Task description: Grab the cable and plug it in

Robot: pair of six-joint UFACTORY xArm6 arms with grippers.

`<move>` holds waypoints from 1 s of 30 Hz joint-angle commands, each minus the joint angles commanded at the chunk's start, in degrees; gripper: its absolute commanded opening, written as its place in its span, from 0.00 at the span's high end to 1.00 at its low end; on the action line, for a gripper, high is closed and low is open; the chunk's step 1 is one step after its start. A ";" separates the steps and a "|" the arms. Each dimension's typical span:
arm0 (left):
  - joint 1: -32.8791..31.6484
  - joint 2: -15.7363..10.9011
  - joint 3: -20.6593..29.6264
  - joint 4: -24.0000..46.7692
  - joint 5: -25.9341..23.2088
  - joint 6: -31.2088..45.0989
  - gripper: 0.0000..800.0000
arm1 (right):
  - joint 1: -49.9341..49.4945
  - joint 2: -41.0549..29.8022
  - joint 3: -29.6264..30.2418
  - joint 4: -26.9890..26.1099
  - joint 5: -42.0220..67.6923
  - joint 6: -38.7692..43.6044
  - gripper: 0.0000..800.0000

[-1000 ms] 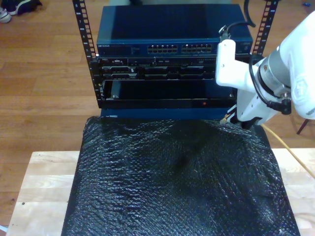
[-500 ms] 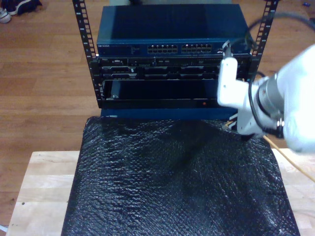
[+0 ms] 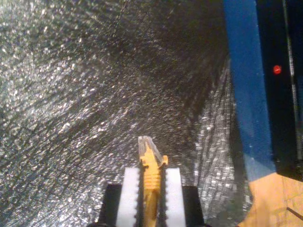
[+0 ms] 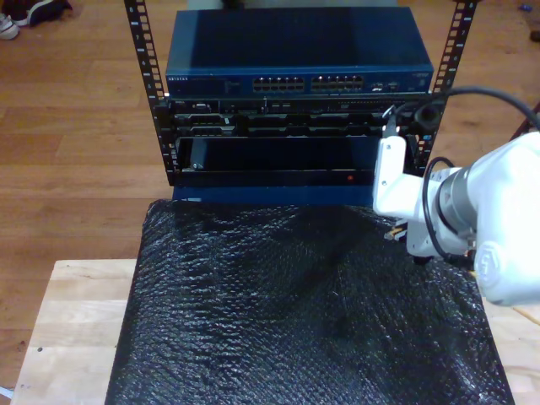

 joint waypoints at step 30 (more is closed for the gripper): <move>0.00 0.00 0.00 0.00 0.00 0.00 0.00 | -3.16 2.11 0.35 -7.03 -18.37 -1.93 1.00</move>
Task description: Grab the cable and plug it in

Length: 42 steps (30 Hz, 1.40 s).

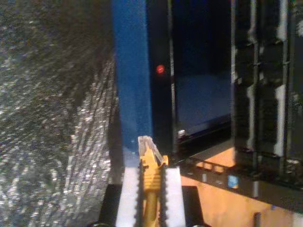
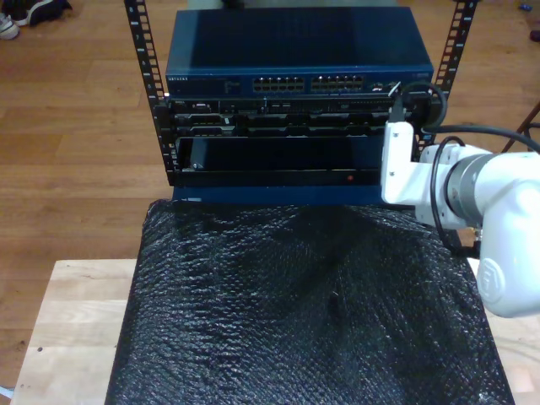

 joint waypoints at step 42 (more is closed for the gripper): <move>0.00 0.00 0.00 0.00 0.00 0.00 0.00 | -0.09 12.57 -13.36 -17.14 -8.53 -1.58 1.00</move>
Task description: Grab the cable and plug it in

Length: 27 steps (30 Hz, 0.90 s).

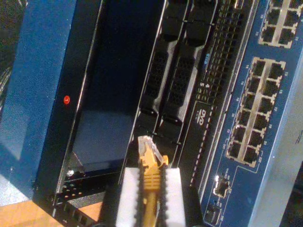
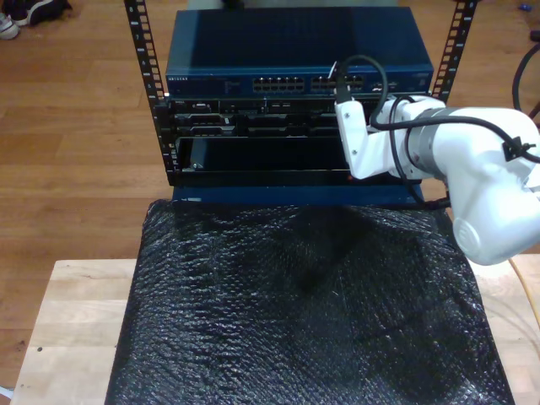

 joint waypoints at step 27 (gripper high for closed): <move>0.00 0.00 0.00 0.00 0.00 0.00 0.00 | 0.18 4.84 5.89 8.88 -30.51 0.35 1.00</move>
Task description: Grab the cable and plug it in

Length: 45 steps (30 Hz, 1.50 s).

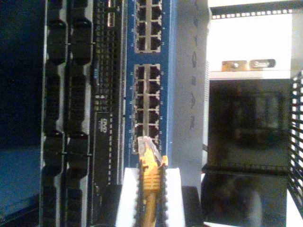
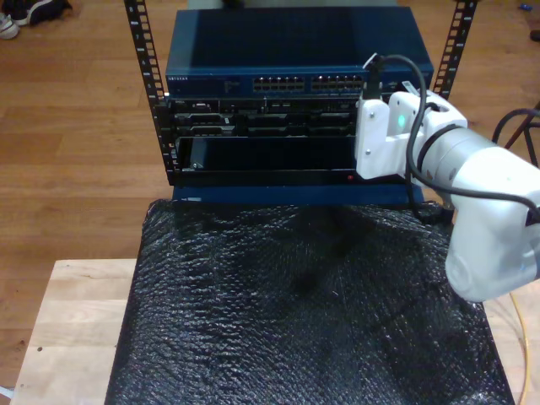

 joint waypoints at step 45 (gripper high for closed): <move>0.00 0.00 0.00 0.00 0.00 0.00 0.00 | 5.36 26.81 -16.97 16.97 -26.46 -9.23 1.00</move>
